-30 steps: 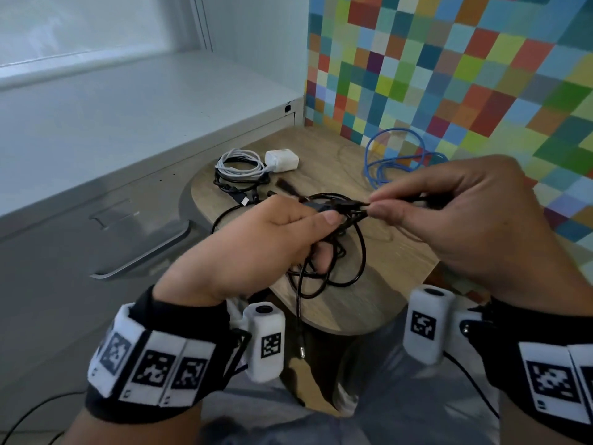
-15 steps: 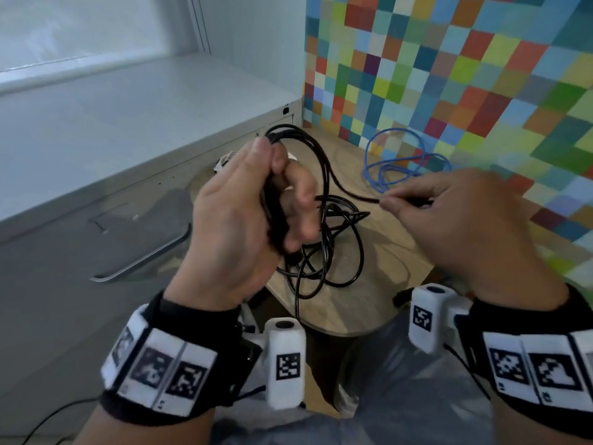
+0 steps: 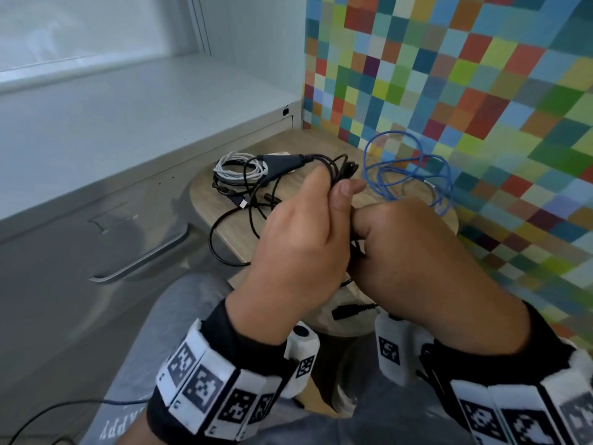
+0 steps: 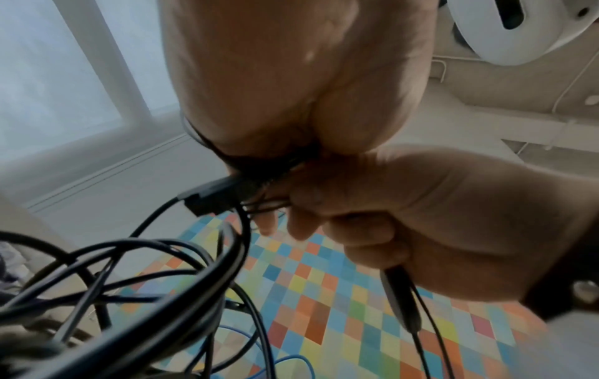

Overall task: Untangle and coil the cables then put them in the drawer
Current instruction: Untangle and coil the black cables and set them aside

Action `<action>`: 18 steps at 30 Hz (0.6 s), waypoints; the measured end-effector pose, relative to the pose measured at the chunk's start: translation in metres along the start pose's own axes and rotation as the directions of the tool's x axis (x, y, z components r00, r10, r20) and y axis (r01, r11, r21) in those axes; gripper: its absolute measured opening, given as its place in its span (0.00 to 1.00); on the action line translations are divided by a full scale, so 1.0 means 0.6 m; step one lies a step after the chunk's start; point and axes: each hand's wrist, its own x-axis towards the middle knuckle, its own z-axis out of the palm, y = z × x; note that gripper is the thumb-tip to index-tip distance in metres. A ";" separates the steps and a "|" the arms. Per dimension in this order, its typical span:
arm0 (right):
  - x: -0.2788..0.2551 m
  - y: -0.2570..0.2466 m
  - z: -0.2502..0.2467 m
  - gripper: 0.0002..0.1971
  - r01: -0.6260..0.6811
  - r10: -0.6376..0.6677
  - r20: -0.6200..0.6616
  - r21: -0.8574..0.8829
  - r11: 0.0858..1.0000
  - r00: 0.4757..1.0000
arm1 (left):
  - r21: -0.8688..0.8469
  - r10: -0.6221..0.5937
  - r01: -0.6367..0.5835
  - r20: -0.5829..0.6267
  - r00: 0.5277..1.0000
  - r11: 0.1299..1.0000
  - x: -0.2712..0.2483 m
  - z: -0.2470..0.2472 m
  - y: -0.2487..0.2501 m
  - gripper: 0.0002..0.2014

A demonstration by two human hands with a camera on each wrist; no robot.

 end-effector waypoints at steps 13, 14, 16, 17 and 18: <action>-0.013 0.004 -0.010 0.12 0.090 -0.052 -0.094 0.474 0.876 0.994 | 0.013 -0.067 0.066 0.277 0.958 0.998 0.024 -0.045 0.016 0.18; -0.013 0.004 -0.015 0.09 0.073 -0.039 -0.079 0.492 0.867 0.996 | 0.029 -0.070 0.065 0.302 0.951 0.997 0.023 -0.047 0.014 0.19; -0.014 0.002 -0.025 0.07 0.049 -0.047 -0.016 0.514 0.856 0.999 | 0.031 -0.102 0.098 0.344 0.933 0.995 0.022 -0.049 0.013 0.20; -0.014 0.002 -0.031 0.08 0.048 -0.058 0.004 0.509 0.860 0.998 | 0.040 -0.119 0.112 0.354 0.928 0.993 0.022 -0.050 0.011 0.20; -0.015 0.005 -0.036 0.10 0.047 -0.059 0.010 0.496 0.867 0.998 | 0.059 -0.126 0.112 0.353 0.927 0.992 0.023 -0.051 0.009 0.20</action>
